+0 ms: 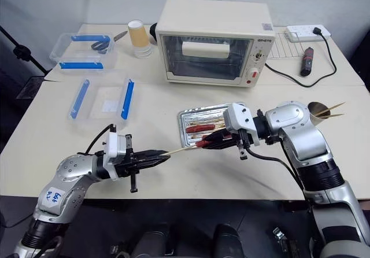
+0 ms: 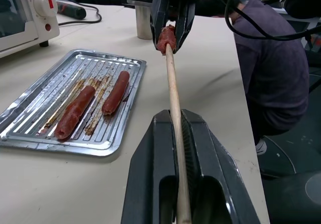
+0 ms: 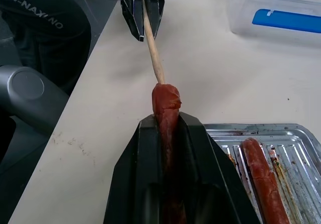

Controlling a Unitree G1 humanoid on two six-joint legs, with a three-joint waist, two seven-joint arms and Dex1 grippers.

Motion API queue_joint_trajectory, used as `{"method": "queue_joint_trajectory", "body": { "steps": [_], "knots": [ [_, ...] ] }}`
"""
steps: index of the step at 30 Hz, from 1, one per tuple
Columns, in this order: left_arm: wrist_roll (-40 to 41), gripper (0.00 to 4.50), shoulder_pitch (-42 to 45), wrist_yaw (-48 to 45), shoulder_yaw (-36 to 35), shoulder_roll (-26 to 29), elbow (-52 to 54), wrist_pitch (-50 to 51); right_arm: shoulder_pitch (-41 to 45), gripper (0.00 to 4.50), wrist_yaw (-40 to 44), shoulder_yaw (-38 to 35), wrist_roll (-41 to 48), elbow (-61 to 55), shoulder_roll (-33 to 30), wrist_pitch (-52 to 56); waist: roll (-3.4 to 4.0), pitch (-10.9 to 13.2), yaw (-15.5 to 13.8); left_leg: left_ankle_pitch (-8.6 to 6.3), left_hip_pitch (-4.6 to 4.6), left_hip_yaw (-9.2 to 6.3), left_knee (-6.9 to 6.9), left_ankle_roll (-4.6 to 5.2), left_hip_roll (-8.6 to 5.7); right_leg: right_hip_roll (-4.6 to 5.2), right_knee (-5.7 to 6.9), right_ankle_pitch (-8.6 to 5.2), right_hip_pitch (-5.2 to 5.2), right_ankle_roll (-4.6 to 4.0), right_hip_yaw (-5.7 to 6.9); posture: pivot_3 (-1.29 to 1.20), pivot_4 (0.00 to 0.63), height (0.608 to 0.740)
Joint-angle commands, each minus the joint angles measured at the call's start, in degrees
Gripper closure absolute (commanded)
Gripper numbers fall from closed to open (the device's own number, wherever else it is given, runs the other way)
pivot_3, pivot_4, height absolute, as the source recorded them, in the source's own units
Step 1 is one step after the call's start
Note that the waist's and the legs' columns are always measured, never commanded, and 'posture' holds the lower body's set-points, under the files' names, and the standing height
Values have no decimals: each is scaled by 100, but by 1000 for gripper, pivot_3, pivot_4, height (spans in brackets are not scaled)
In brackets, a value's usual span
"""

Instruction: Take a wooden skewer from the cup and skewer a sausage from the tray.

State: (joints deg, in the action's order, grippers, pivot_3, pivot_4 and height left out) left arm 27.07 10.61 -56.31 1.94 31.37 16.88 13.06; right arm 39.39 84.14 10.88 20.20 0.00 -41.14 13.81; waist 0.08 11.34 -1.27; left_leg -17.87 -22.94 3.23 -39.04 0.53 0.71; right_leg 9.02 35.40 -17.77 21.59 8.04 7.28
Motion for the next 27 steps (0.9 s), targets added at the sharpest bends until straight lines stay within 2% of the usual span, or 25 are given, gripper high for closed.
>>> {"method": "queue_joint_trajectory", "body": {
  "steps": [1, 11, 27],
  "knots": [
    [-31, 4500, 115, -121, 126, -31, 0, -122, -23, 4162, 42, -44, 44, -229, -33, -48, 0, 0, 3, 0, 0, 0, 0, 0, 0, 0, 0, 0, 0, 0, 0, 0, 150, 740],
    [-221, 4500, 577, -408, 494, -106, -324, -210, 117, 4162, 130, 37, -7, -321, -29, 23, 0, 0, -4, 0, 0, 1, -2, 0, 0, -1, 2, 0, 0, 0, 1, 0, 150, 740],
    [-518, 4500, 1614, -710, 1052, -772, -915, -211, 341, 4162, 394, 256, -139, -410, 55, 203, 0, 0, -2, 0, -1, 1, -4, 0, 0, -3, 4, 0, 0, 0, 1, 0, 150, 740]
  ]
}}
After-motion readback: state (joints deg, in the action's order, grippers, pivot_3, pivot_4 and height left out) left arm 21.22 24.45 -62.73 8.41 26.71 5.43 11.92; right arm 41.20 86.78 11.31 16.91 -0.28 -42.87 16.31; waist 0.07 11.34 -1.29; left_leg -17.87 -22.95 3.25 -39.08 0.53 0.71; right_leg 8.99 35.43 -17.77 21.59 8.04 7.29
